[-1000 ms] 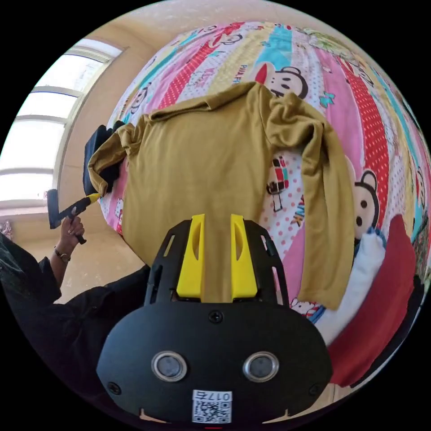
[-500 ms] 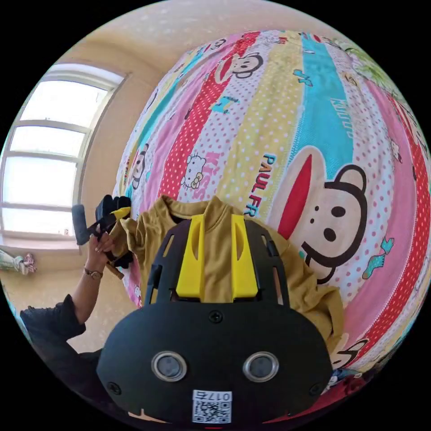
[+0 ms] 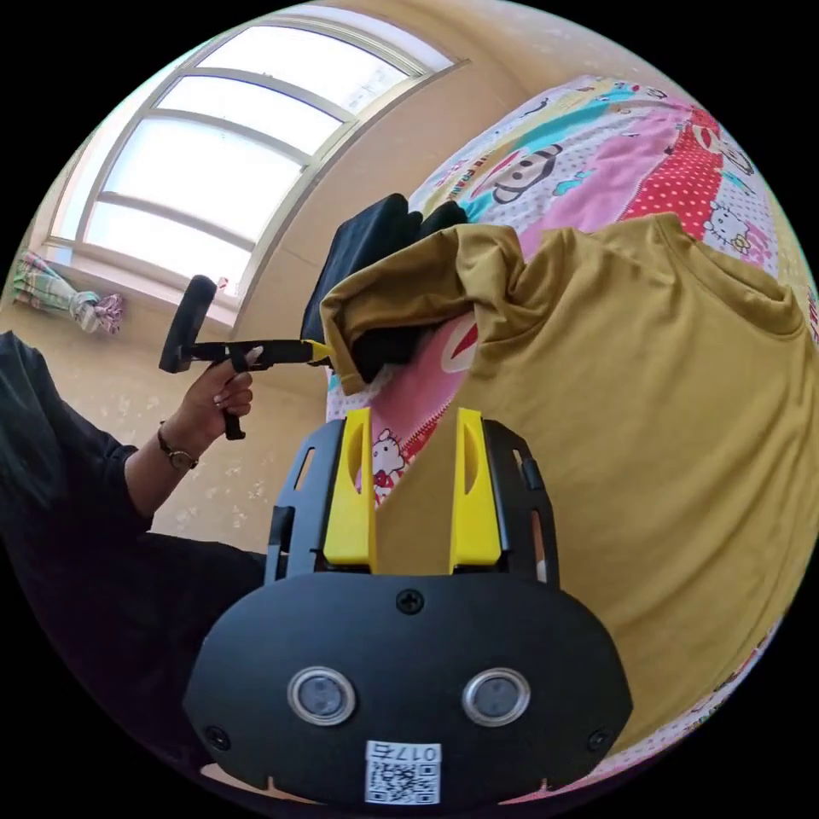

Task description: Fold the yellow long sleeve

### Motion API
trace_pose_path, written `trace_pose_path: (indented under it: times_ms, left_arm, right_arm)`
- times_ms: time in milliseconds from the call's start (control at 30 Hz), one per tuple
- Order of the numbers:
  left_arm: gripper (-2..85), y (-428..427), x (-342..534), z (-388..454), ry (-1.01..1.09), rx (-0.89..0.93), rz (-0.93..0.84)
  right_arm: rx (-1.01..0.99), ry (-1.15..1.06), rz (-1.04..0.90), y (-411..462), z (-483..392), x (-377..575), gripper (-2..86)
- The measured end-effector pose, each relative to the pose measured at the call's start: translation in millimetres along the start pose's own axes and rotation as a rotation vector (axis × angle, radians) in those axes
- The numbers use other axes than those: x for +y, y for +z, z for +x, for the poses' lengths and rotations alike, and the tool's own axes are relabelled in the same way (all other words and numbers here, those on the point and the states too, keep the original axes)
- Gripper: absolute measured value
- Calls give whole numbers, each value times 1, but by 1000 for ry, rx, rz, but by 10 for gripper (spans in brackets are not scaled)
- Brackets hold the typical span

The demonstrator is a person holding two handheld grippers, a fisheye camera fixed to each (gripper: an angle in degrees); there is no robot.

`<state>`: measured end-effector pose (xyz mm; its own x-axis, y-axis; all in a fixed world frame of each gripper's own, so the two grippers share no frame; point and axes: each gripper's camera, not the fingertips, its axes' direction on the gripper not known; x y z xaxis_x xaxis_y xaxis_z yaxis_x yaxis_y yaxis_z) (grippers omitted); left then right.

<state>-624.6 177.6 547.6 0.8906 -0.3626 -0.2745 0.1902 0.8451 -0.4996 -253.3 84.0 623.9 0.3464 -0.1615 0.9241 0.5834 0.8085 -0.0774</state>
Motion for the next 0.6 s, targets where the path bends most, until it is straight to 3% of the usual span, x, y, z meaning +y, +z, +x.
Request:
trace_pose_path:
  times_ms: [67, 133, 333, 400, 467, 600]
  left_arm:
    - [65, -2, -3, -11, 17, 45, -12]
    - [50, -10, 3, -22, 45, 72, -11]
    - [33, -54, 16, -67, 44, 376, 66]
    - [32, -68, 15, -74, 60, 470, 105]
    - [34, -80, 16, -86, 28, 620, 146]
    - [37, -90, 20, -95, -20, 733, 188]
  right_arm:
    - [-156, 3, 38, 34, -5, -11, 148]
    - [-164, 62, 24, 59, -2, -19, 148]
    - [-478, 83, 73, 62, -16, -30, 132]
    - [-456, 126, 99, 55, -29, -27, 140]
    - [-492, 181, 246, 37, -45, -18, 146]
    - [-469, 196, 544, 10, -84, -2, 119]
